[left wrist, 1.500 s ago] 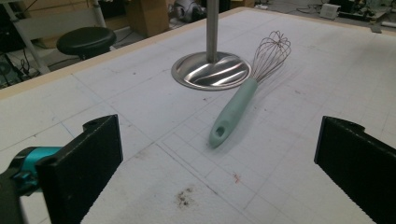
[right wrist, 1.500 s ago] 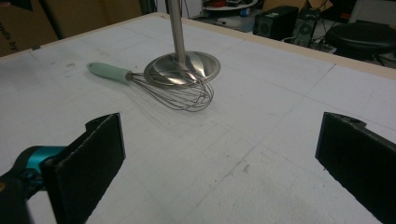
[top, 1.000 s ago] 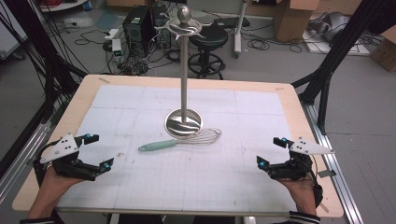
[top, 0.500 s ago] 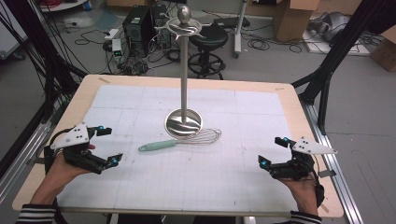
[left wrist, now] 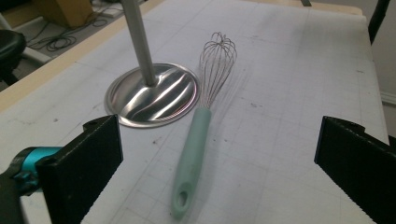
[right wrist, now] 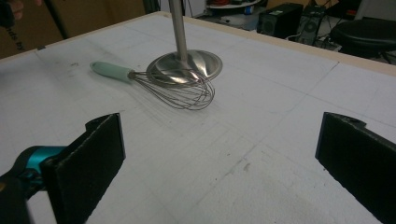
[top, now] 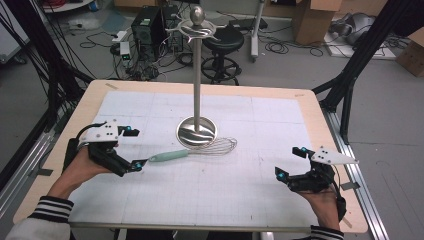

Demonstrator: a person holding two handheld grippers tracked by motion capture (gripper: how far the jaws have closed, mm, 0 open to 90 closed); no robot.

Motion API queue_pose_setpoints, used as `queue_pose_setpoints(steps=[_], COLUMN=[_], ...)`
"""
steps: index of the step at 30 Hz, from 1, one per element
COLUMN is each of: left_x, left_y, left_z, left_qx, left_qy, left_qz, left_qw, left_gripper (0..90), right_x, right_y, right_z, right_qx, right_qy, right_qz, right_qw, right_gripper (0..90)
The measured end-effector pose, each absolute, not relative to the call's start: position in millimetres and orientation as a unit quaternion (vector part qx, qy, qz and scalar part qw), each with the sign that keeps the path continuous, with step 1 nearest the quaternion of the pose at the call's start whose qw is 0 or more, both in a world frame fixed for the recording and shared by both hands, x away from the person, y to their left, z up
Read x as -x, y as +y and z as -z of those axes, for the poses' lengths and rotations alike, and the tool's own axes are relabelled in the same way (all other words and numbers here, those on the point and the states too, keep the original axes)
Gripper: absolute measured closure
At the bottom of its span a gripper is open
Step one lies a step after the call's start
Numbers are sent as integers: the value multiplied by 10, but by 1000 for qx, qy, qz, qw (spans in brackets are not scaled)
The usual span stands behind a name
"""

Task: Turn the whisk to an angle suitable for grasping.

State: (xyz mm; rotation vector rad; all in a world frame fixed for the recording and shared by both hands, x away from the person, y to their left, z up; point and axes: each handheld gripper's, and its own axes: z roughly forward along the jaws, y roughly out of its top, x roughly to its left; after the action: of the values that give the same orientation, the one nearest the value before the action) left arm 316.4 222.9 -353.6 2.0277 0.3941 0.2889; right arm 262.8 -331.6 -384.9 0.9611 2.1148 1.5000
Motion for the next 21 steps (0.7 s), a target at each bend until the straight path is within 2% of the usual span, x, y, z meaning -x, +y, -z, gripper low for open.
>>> queue_pose_setpoints(steps=[11, 21], left_x=[-3426, -3584], left_y=[1779, 1556], left_z=[3545, 3678], left_qx=[-888, -902], left_qy=[126, 126], left_qz=[-100, -89], left_qw=[432, 404], left_gripper=[17, 17], right_x=[-2628, -2619], right_y=[-3310, -3296], right_z=[3856, 3841], right_qx=[-340, -337], right_qy=[753, 753], right_qz=[-533, -535], right_qw=[183, 181], right_gripper=[5, 5])
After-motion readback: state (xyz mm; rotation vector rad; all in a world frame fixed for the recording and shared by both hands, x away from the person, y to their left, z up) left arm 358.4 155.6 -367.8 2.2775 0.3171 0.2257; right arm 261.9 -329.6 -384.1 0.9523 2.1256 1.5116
